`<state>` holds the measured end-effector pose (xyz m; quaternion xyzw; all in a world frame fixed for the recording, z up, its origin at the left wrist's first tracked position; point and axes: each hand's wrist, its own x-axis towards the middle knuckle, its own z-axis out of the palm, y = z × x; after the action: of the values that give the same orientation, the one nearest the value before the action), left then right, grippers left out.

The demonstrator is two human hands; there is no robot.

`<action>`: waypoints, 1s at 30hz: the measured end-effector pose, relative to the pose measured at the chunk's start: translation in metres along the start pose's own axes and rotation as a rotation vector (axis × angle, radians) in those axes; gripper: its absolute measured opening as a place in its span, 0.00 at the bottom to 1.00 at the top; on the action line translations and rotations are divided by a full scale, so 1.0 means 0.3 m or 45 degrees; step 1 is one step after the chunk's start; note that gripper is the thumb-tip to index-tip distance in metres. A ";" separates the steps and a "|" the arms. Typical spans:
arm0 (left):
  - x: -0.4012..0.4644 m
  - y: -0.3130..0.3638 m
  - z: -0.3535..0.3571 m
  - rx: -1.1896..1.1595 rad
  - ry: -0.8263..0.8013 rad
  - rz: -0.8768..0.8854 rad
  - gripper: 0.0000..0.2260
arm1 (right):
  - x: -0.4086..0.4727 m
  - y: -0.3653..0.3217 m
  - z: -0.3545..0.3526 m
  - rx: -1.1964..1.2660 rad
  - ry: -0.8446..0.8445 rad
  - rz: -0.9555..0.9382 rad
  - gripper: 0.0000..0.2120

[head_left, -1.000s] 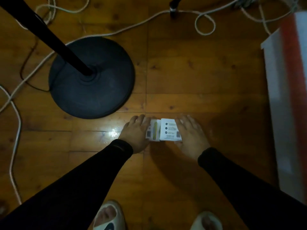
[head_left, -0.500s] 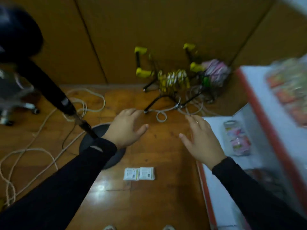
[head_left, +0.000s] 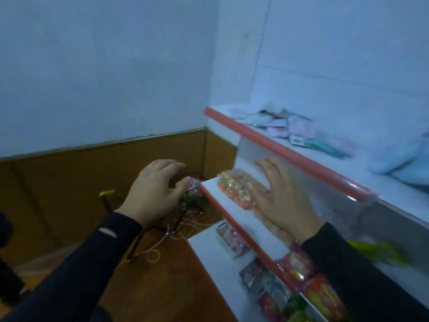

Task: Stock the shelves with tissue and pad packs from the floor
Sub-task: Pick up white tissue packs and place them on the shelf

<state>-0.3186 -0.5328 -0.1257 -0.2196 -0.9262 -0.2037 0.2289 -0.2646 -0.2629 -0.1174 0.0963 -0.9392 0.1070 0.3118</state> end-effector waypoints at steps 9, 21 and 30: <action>0.089 0.611 -0.073 -0.260 -0.066 0.641 0.24 | -0.430 0.127 -0.685 -0.461 0.174 0.392 0.26; 0.032 1.441 0.035 -0.363 -0.225 1.193 0.30 | -1.009 0.410 -1.184 -0.763 0.200 0.923 0.25; -0.020 1.912 0.176 -0.406 -0.314 1.274 0.32 | -1.223 0.800 -1.394 -0.792 0.074 1.062 0.23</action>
<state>-0.0446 -0.0387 -0.0128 -0.6884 -0.6860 -0.1804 0.1515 0.2011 0.1182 -0.0463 -0.3865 -0.8760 -0.0595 0.2824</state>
